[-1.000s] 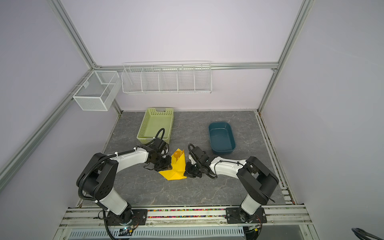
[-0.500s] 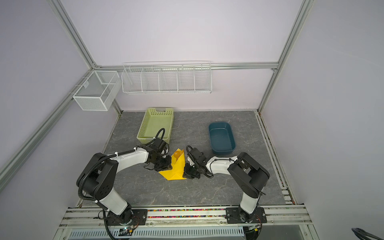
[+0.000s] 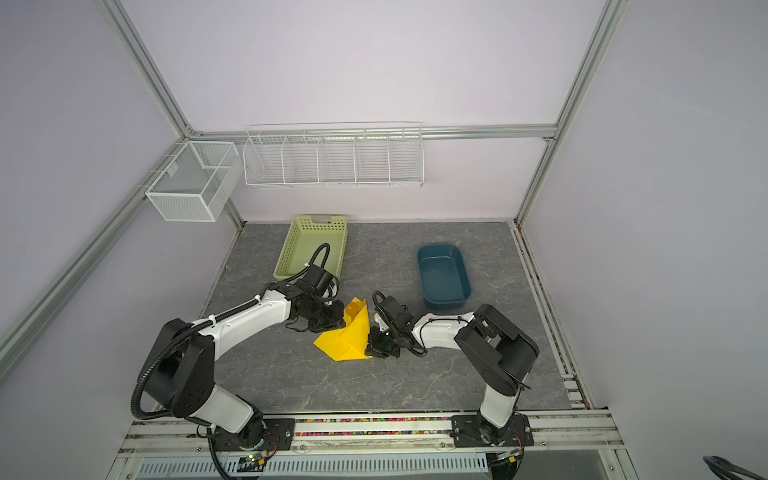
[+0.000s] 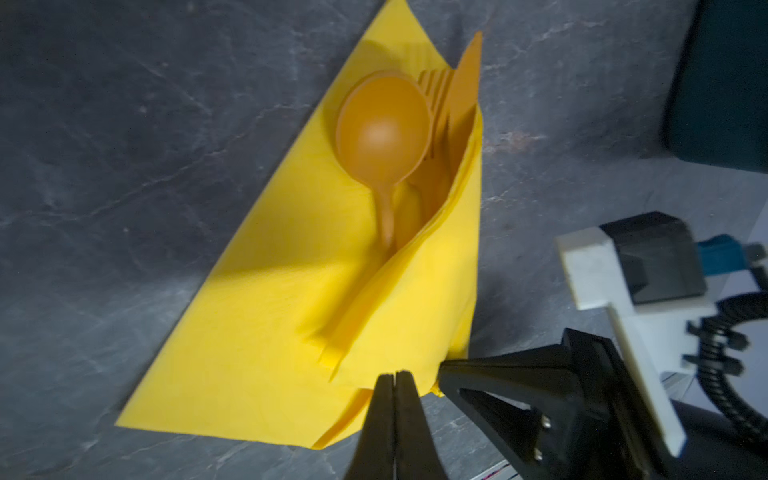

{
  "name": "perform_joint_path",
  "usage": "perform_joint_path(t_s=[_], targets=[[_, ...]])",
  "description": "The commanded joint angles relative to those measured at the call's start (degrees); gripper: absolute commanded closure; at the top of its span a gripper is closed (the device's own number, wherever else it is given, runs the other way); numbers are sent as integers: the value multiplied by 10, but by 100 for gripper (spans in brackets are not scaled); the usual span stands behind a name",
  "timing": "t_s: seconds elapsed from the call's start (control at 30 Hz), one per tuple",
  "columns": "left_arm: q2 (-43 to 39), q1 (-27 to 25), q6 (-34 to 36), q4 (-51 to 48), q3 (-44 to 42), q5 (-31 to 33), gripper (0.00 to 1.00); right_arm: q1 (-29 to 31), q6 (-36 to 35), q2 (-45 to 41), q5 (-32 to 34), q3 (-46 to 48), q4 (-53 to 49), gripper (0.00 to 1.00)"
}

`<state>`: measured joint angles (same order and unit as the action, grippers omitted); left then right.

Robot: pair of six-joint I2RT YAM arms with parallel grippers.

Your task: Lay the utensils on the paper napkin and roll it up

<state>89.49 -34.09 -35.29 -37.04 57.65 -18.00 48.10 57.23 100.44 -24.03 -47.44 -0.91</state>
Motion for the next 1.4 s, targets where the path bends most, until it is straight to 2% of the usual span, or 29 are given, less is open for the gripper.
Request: perform_joint_path(t_s=[0.0,0.17,0.43,0.83,1.0,1.37], targets=[[7,-24,-26,5,8,-6,97,3,16,5,14,15,-36,93],[42,-37,-37,37,-10,-12,97,3,18,0,16,14,-35,94],[88,-37,-16,39,-36,18,97,6,17,-5,0,13,-24,93],[96,-37,-4,35,-50,36,99,9,4,-73,1,4,-56,93],[96,-37,-3,35,-48,37,99,9,1,-53,-21,7,-42,93],[95,-37,5,20,-44,53,99,10,15,-4,-16,24,-37,93]])
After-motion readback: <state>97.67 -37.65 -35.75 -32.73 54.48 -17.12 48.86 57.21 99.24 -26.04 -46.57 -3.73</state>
